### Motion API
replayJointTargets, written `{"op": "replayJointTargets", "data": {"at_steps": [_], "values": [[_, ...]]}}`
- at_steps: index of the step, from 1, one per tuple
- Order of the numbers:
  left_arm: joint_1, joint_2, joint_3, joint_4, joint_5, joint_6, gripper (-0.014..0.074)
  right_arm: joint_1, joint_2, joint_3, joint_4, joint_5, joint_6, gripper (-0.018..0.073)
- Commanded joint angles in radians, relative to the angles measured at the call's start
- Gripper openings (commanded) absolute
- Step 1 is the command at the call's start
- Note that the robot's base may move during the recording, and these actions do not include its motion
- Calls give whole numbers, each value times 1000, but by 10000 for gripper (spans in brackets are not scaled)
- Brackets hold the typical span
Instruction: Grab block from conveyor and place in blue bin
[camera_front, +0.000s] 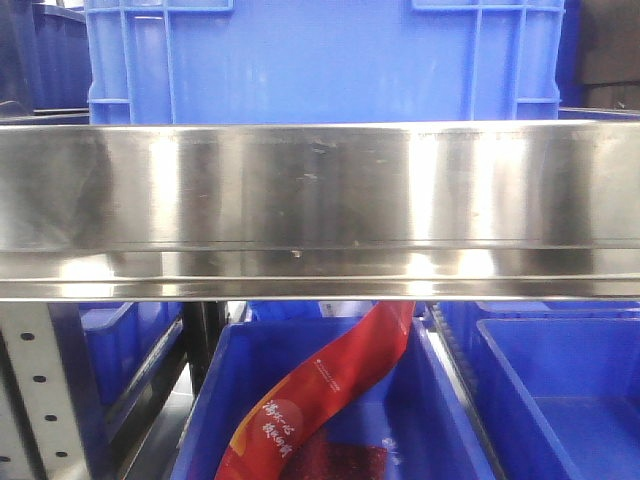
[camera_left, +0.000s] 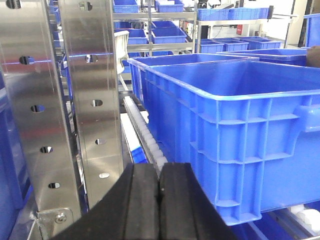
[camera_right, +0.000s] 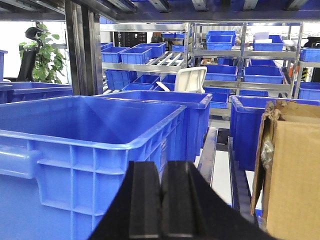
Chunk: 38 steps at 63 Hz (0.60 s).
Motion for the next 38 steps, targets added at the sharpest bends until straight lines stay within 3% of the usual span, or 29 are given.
{"op": "replayJointTargets", "data": {"at_steps": [1,30,38], "values": [[4,-5,3,-5,-14,-1,-111,-8,-7,3,-1,-25,-3,-168],[4,-5,3,-5,-14,-1,-111,-8,-14,26,-1,-10,-3,-168],[4,-5,3,-5,-14,-1,-111,-29,-69,97,-46,-15,-3,-168]]}}
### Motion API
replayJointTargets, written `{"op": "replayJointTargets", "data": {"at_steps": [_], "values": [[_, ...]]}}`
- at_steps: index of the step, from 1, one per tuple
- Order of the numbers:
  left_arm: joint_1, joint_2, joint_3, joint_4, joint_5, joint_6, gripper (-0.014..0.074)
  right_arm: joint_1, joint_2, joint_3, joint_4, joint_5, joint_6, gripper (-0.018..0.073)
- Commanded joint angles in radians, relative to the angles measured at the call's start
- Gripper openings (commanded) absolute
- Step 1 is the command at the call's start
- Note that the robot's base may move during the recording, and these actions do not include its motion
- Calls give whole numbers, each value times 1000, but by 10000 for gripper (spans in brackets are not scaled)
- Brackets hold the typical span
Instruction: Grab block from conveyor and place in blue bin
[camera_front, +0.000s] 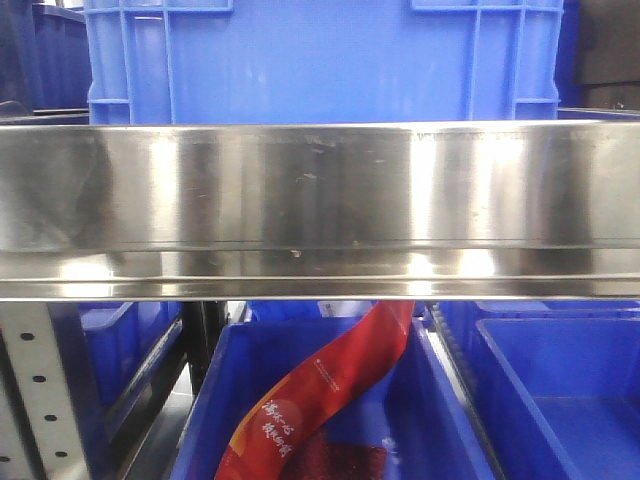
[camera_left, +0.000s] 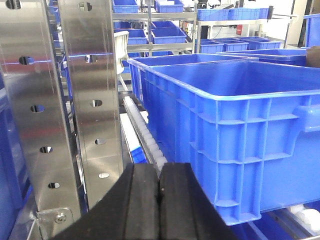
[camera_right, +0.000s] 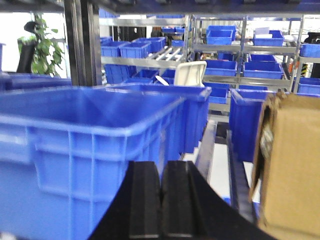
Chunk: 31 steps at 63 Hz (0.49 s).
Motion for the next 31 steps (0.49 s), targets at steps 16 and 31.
{"op": "replayJointTargets", "data": {"at_steps": [16,31], "values": [[4,-5,3,-5,-14,-1,-111,-160,-211,254,13,-92,-5,-168],[4,-5,3,-5,-14,-1,-111,-252,-344,423,19,-115,33,-168]]}}
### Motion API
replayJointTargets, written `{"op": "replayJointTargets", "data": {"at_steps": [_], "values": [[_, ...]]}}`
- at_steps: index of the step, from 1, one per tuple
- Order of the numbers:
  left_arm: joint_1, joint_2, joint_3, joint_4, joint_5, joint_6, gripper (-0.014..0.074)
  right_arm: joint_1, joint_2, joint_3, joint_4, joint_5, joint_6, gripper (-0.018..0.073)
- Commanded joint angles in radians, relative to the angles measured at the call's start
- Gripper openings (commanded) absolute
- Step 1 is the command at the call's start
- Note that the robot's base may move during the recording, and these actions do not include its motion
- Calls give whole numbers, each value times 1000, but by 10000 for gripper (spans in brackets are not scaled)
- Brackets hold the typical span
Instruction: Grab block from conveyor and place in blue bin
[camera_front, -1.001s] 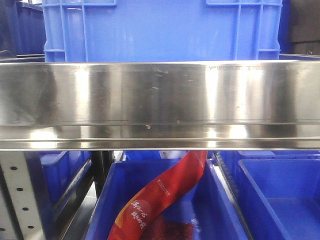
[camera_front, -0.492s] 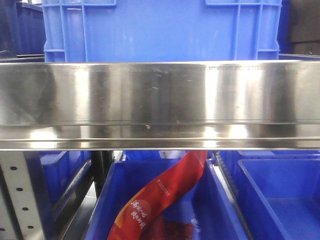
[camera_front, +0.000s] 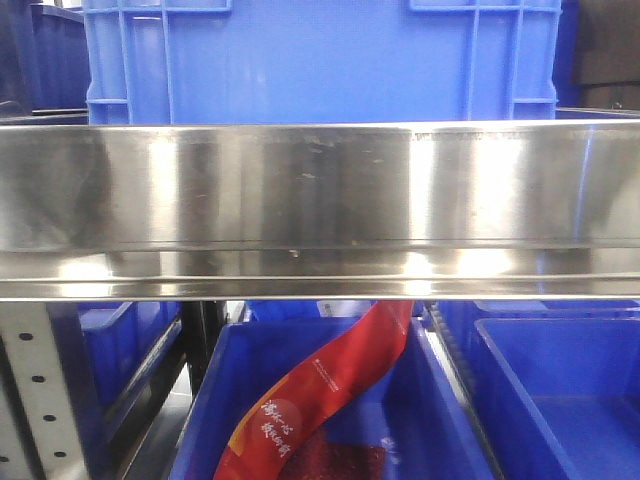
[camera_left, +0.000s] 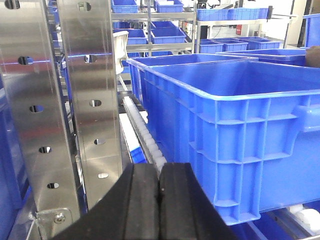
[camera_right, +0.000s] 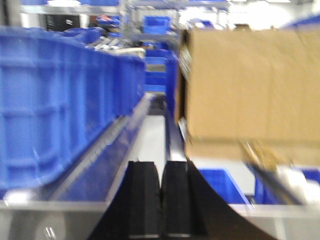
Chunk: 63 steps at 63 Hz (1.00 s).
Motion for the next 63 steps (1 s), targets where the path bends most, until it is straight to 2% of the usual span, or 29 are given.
{"op": "replayJointTargets", "data": {"at_steps": [1,10,15,27,33,63], "values": [[4,-5,3,-5,-14,-1,-111,-19,-53,46,5,-38,24,-168],[4,-5,3,-5,-14,-1,-111,-26,-138,78,1,-44,24,-168],[4,-5,3,-5,-14,-1,-111,-26,-139,78,-13,-1,24,-168],[4,-5,3,-5,-13,-1,-111,-26,-139,78,-26,2,19,-168],[4,-5,3,-5,-16,-1,-111,-21,-139,78,-33,2,-23,-168],[4,-5,3,-5,-19,-1,-111,-2,-139,78,-33,5,-23,-168]]}}
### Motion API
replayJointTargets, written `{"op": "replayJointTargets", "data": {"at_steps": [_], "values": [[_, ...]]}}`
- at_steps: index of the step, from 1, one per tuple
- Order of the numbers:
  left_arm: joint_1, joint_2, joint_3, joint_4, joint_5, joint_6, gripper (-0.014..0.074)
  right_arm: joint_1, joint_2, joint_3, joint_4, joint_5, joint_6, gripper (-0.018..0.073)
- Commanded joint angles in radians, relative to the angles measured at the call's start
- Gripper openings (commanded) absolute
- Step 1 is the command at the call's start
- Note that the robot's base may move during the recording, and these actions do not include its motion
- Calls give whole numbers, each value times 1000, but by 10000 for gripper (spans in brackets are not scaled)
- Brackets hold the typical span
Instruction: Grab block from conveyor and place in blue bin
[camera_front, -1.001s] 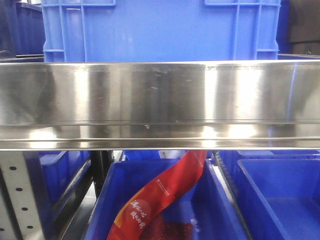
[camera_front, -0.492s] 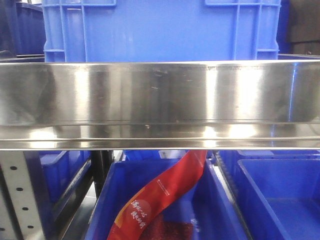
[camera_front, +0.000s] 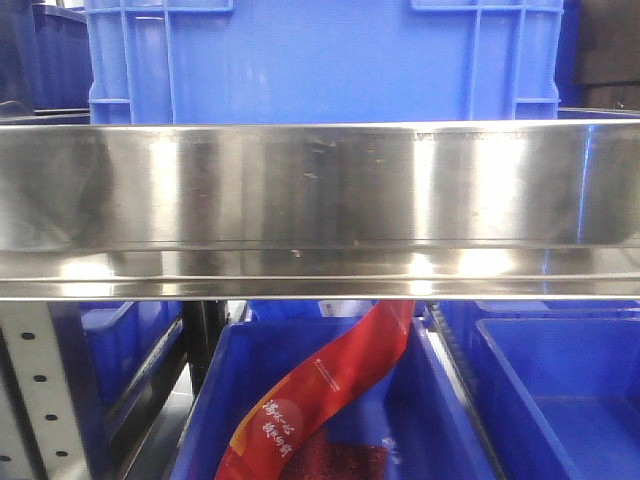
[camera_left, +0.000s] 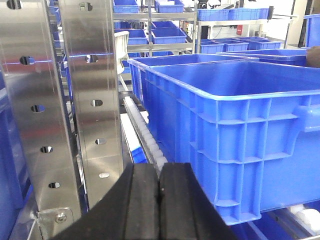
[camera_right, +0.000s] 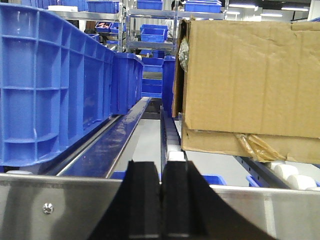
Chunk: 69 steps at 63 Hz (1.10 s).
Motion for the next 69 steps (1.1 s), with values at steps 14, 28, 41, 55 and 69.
{"op": "replayJointTargets", "data": {"at_steps": [14,28,41,55,69], "values": [[4,-5,3,-5,-19,-1,-111,2,-8,2,-7,-17,-9,-168],[4,-5,3,-5,-19,-1,-111,2,-8,2,-7,-17,-9,-168],[4,-5,3,-5,-19,-1,-111,2,-8,2,-7,-17,-9,-168],[4,-5,3,-5,-19,-1,-111,2,-8,2,-7,-17,-9,-168],[25,-25,25,163,-51,-1,-111,2,-8,2,-7,-17,-9,-168]]}}
